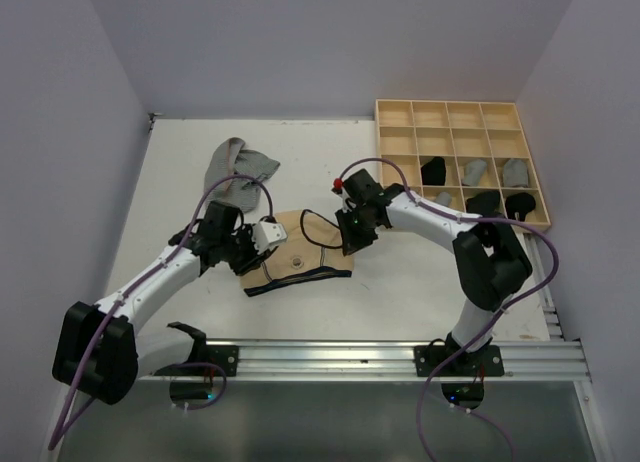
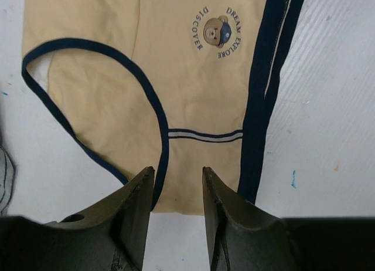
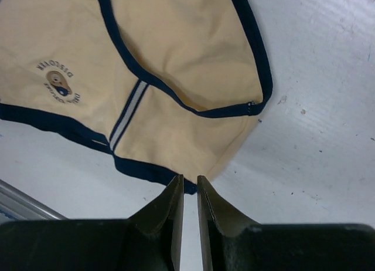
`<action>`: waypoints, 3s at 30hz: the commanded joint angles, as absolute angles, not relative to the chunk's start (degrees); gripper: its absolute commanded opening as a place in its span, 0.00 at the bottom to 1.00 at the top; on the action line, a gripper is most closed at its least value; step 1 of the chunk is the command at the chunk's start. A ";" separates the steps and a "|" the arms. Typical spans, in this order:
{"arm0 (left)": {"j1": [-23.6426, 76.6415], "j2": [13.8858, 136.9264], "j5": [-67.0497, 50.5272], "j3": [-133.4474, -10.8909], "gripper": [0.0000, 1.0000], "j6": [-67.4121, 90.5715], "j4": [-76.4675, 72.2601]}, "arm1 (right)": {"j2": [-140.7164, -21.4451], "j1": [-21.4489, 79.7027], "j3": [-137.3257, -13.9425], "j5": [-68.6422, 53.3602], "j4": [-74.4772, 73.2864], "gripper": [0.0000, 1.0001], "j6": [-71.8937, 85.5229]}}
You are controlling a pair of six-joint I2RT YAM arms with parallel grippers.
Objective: Roll the underwear
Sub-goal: Fold the underwear
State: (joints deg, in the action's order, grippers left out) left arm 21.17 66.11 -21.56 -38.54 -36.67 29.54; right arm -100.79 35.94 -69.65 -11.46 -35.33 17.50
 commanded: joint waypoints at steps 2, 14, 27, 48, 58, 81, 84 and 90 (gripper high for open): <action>20.04 68.72 -18.99 -37.09 0.43 -36.13 27.16 | -101.86 35.77 -67.59 -9.49 -34.81 0.20 17.05; 19.25 78.92 -15.47 -43.94 0.45 -30.59 20.04 | -105.64 35.77 -68.12 -4.48 -33.93 0.25 20.13; 17.84 89.11 -12.83 -45.26 0.44 -29.53 16.79 | -104.68 35.77 -66.45 -5.62 -32.43 0.04 20.22; 14.77 93.87 -17.93 -45.27 0.41 -30.67 18.46 | -105.20 36.65 -73.74 -12.91 -31.73 0.32 21.97; 14.42 95.44 -17.32 -44.65 0.41 -30.93 17.84 | -110.13 36.48 -70.94 -9.06 -33.31 0.27 18.99; 9.32 88.96 -29.87 -45.26 0.43 -36.30 24.24 | -98.62 33.84 -70.48 -12.30 -33.57 0.29 17.40; 9.32 82.90 -32.42 -45.70 0.45 -33.94 24.26 | -97.48 34.01 -73.12 -12.74 -34.98 0.29 18.19; 9.49 77.43 -27.43 -45.88 0.45 -34.53 24.52 | -99.31 34.28 -73.04 -13.54 -36.47 0.22 18.28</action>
